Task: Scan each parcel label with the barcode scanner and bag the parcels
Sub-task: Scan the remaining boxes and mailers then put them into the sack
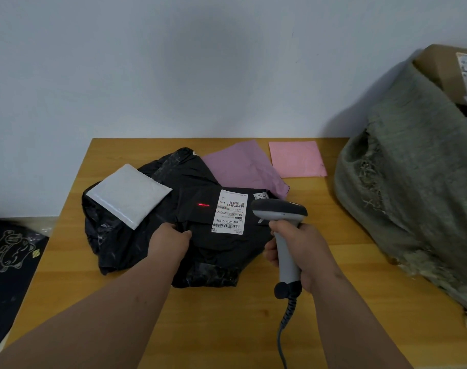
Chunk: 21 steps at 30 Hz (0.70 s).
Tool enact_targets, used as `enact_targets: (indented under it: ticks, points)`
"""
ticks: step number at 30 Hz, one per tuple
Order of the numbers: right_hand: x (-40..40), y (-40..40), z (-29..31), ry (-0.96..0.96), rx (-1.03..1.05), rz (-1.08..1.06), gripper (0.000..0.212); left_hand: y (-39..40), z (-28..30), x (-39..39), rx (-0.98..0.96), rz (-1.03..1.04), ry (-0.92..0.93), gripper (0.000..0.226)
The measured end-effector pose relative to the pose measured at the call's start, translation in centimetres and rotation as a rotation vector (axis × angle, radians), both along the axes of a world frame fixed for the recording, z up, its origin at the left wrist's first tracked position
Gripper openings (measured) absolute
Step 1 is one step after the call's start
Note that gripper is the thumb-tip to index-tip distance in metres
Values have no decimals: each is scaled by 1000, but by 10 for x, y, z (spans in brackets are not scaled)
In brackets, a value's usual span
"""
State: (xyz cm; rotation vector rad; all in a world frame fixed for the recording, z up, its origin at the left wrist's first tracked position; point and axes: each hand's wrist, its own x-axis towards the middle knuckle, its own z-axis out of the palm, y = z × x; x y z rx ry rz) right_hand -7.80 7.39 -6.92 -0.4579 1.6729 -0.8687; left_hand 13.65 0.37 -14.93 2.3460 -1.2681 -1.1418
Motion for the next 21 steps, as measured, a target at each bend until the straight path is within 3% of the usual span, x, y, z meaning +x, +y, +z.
enact_targets:
  ticks: [3, 7, 9, 12, 21]
  points:
    - [-2, 2, 1, -2, -7, -4, 20, -1, 1, -1, 13, 9, 19, 11]
    - [-5, 4, 2, 1, -16, -12, 19, -5, 2, -2, 36, 88, 92, 24]
    - [-8, 6, 4, 1, -28, -8, 19, -5, 8, -5, 25, 118, 121, 5]
    - [-10, 9, 6, -4, -43, 3, 20, 0, 14, -9, -68, 67, 99, 40]
    - [-26, 26, 18, -13, -128, 42, 19, 19, 61, -32, -368, -137, -67, 34]
